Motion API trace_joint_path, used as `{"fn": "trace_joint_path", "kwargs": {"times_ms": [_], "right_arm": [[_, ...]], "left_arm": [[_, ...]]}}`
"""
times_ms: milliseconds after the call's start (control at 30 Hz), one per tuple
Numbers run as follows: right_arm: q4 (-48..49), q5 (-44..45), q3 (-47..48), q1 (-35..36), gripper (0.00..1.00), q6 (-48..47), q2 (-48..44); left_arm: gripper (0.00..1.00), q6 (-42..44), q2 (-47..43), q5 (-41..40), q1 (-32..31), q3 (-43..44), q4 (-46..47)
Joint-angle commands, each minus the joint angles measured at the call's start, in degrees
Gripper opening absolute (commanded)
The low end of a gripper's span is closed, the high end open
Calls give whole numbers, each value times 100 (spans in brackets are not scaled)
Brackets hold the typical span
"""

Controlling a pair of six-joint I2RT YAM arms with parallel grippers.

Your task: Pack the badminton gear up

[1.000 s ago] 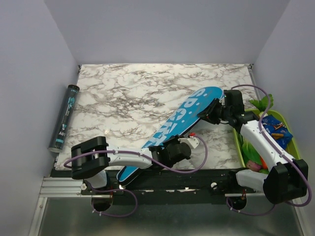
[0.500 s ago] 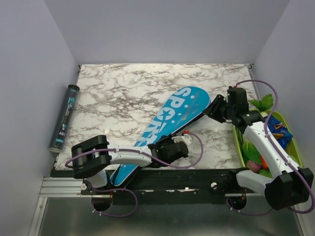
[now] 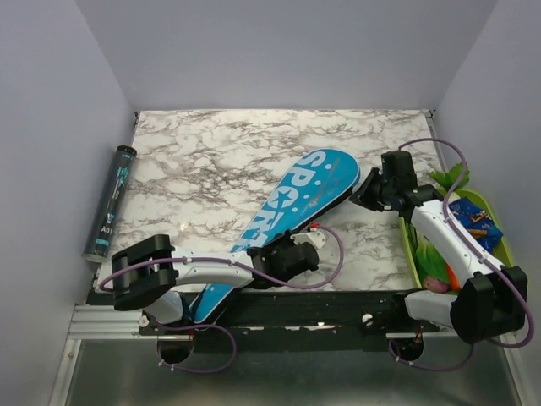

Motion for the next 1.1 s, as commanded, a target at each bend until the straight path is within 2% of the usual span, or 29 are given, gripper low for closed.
{"fn": "trace_joint_path", "kwargs": {"times_ms": [0, 933, 1067], "right_arm": [[277, 25, -45, 17, 27, 95, 270], [611, 359, 359, 8, 25, 314, 1088], [628, 341, 368, 17, 20, 306, 1106]], "left_arm": [[0, -107, -358, 101, -12, 8, 17], [0, -160, -473, 180, -56, -124, 8], [0, -160, -455, 189, -65, -124, 17]]}}
